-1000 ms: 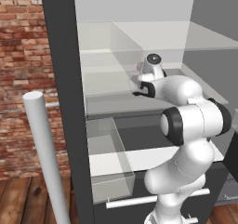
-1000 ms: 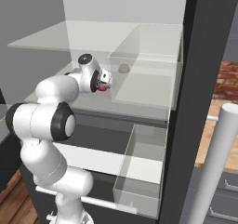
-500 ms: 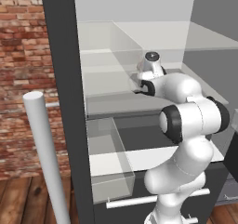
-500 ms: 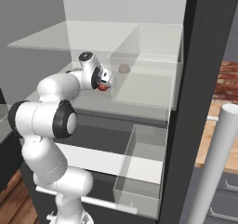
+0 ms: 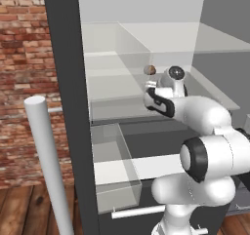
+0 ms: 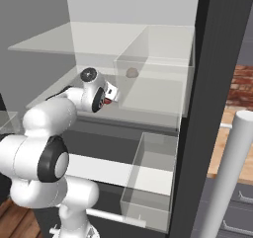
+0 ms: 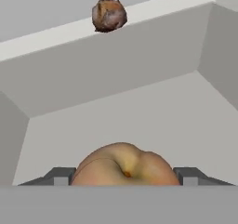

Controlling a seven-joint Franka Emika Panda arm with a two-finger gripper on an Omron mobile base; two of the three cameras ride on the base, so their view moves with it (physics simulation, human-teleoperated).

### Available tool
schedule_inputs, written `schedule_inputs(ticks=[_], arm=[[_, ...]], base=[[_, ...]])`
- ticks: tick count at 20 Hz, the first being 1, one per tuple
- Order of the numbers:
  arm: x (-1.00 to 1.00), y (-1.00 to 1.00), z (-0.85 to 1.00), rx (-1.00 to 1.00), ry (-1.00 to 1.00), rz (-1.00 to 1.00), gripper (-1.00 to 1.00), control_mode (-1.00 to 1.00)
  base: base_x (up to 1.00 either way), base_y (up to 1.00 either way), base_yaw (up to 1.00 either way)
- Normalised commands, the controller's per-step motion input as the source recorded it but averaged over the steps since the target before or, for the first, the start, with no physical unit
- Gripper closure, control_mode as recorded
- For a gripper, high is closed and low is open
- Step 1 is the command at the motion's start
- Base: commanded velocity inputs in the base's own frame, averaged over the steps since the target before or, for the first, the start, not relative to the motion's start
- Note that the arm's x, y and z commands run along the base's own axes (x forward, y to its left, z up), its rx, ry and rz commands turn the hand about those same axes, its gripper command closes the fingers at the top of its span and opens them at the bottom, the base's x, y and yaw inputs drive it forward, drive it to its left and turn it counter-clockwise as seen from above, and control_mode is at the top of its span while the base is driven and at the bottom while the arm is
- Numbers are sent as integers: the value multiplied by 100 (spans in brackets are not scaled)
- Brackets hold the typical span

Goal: Pick up the peach and apple from the fridge and place one fruit on each plate on the dining counter.

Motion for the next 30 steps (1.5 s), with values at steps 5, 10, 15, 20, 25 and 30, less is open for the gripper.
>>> schedule_inputs(ticks=[5, 10, 15, 20, 25, 30], arm=[[-100, 0, 55, 2, -2, 0, 100, -100], [-100, 0, 57, -9, 5, 0, 100, -100], [-100, -13, 9, 0, 1, 0, 100, -100], [-100, -8, -8, 3, -1, 0, 100, -100], [-100, 0, -14, 0, 0, 0, 100, -100], [-67, 0, -7, 0, 0, 0, 100, -100]], base=[[0, 0, 0], [0, 0, 0], [0, 0, 0], [0, 0, 0], [0, 0, 0], [0, 0, 0]])
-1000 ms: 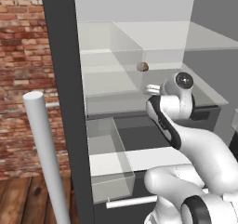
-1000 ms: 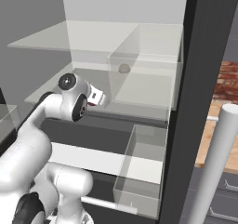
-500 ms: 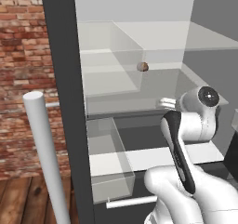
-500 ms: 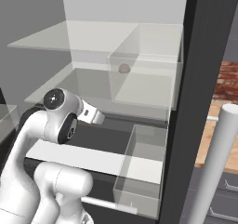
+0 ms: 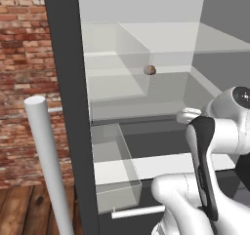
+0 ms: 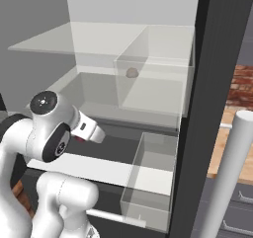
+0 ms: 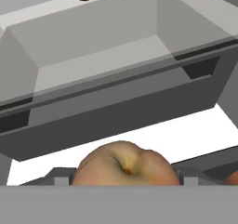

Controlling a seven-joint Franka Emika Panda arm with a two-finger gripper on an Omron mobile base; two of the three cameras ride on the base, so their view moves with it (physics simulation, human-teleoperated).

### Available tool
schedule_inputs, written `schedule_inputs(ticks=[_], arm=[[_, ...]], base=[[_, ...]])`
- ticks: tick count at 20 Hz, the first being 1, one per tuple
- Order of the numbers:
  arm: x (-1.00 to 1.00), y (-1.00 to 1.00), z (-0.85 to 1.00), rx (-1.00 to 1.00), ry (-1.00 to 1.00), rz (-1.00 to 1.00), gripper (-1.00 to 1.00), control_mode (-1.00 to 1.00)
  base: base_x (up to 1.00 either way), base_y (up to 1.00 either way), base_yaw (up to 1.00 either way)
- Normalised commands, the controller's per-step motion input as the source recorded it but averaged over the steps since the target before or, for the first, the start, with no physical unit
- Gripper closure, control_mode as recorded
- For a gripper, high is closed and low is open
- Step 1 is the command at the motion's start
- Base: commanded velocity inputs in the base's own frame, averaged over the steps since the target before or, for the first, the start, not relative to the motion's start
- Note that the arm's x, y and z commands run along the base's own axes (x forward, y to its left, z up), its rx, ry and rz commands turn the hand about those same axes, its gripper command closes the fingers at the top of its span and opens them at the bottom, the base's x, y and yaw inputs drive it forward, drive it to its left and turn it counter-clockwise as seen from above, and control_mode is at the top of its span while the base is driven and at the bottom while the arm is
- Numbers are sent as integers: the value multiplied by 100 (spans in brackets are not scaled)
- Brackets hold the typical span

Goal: Pick up the peach and apple from the fridge and place one fruit on each plate on the dining counter.

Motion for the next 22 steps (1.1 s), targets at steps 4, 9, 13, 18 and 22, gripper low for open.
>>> schedule_inputs(ticks=[4, 9, 13, 18, 22], arm=[[-22, 13, -11, 0, 0, 0, 100, -100], [-11, 22, -12, 0, 0, 0, 100, -100], [-6, 5, -4, 0, 0, 0, 100, 100], [0, 0, 0, 0, 0, 0, 100, 100], [0, 0, 0, 0, 0, 0, 100, 100]], base=[[0, 0, 0], [0, 0, 0], [-43, 3, 0], [-68, 0, -4], [-51, 0, -21]])
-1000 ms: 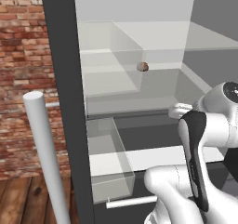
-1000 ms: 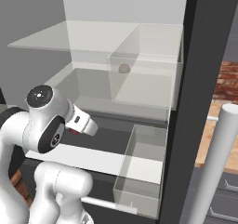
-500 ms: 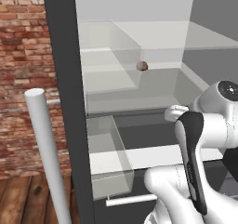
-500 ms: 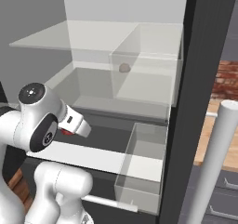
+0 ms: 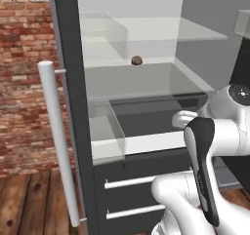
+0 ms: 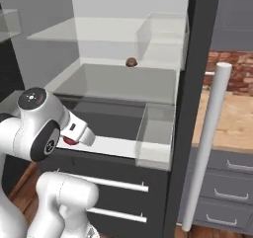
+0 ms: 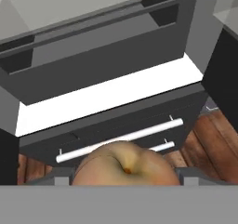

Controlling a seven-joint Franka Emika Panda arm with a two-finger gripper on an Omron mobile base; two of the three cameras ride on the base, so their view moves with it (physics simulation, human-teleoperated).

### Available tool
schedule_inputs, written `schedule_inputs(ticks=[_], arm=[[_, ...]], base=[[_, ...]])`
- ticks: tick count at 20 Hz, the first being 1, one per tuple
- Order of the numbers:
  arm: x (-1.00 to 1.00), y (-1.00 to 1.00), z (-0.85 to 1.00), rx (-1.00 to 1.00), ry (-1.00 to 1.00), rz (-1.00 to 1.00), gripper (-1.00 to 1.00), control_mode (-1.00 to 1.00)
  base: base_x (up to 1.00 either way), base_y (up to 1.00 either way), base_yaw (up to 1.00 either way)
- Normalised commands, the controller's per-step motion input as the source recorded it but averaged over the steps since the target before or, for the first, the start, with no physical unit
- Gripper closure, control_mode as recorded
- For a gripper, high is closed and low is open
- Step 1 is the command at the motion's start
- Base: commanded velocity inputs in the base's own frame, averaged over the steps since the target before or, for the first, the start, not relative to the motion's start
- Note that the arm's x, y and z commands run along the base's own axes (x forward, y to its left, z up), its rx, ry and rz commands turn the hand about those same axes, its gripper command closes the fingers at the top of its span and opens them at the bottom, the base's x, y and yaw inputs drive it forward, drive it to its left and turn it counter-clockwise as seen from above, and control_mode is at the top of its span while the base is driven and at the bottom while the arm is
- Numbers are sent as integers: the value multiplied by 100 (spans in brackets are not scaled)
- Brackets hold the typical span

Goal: Pick up the peach and apple from the fridge and place one fruit on each plate on the dining counter.

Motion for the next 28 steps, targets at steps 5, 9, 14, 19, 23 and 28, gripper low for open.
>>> schedule_inputs(ticks=[5, 9, 14, 19, 23, 28], arm=[[0, 0, 0, 0, 0, 0, 100, 100], [0, 0, 0, 0, 0, 0, 100, 100], [0, 0, 0, 0, 0, 0, 100, 100], [0, 0, 0, 0, 0, 0, 100, 100], [0, 0, 0, 0, 0, 0, 100, 100], [0, 0, 0, 0, 0, 0, 100, 100]], base=[[-42, 2, -34], [-54, 0, -41], [-59, 1, -47], [-53, 0, -53], [-47, 0, -54], [-46, 0, -53]])
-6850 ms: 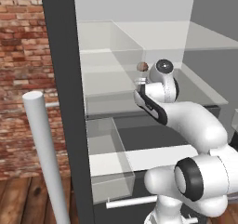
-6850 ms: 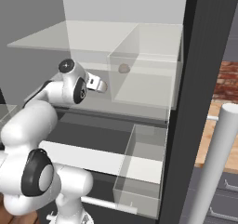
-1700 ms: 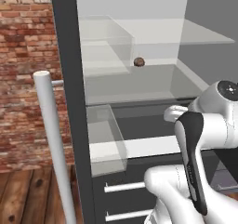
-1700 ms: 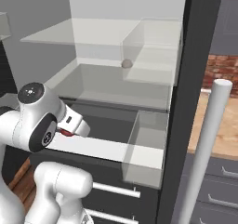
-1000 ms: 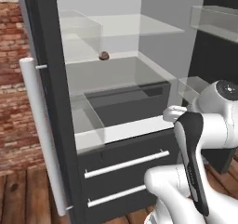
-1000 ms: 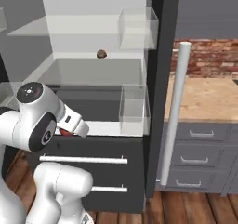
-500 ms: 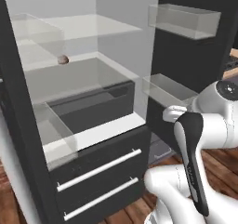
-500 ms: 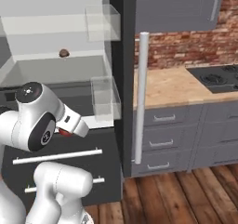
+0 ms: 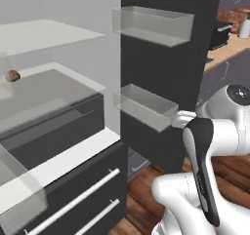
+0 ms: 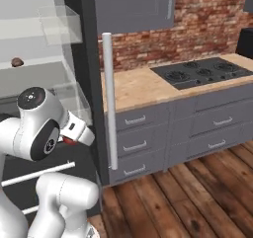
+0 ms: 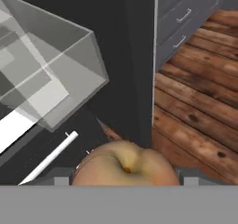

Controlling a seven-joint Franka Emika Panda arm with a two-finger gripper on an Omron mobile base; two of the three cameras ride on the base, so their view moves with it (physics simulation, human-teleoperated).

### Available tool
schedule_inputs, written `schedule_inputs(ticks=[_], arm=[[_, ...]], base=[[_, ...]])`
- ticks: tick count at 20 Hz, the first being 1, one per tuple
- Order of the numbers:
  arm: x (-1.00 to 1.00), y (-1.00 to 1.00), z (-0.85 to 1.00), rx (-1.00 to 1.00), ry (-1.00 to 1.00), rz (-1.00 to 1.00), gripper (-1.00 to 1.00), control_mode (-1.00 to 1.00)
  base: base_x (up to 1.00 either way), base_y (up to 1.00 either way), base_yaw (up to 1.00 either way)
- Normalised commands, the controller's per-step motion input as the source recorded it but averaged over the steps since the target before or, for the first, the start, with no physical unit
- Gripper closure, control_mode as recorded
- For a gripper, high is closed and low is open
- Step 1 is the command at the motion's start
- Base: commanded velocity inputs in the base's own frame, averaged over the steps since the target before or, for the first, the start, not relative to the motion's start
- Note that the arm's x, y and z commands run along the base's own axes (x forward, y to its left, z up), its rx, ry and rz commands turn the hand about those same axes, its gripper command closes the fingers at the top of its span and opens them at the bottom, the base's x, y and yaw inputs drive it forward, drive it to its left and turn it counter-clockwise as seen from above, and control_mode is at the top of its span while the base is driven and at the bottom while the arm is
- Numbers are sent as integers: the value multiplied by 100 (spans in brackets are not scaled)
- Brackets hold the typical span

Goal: Pick up the peach and apple from the fridge and place one fruit on each plate on the dining counter.

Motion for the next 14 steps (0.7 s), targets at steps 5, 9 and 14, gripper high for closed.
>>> schedule_inputs(ticks=[5, 9, 14], arm=[[0, 0, 0, 0, 0, 0, 100, 100], [0, 0, 0, 0, 0, 0, 100, 100], [0, 0, 0, 0, 0, 0, 100, 100]], base=[[-45, 0, -54], [-50, -1, -55], [-49, -9, -54]])
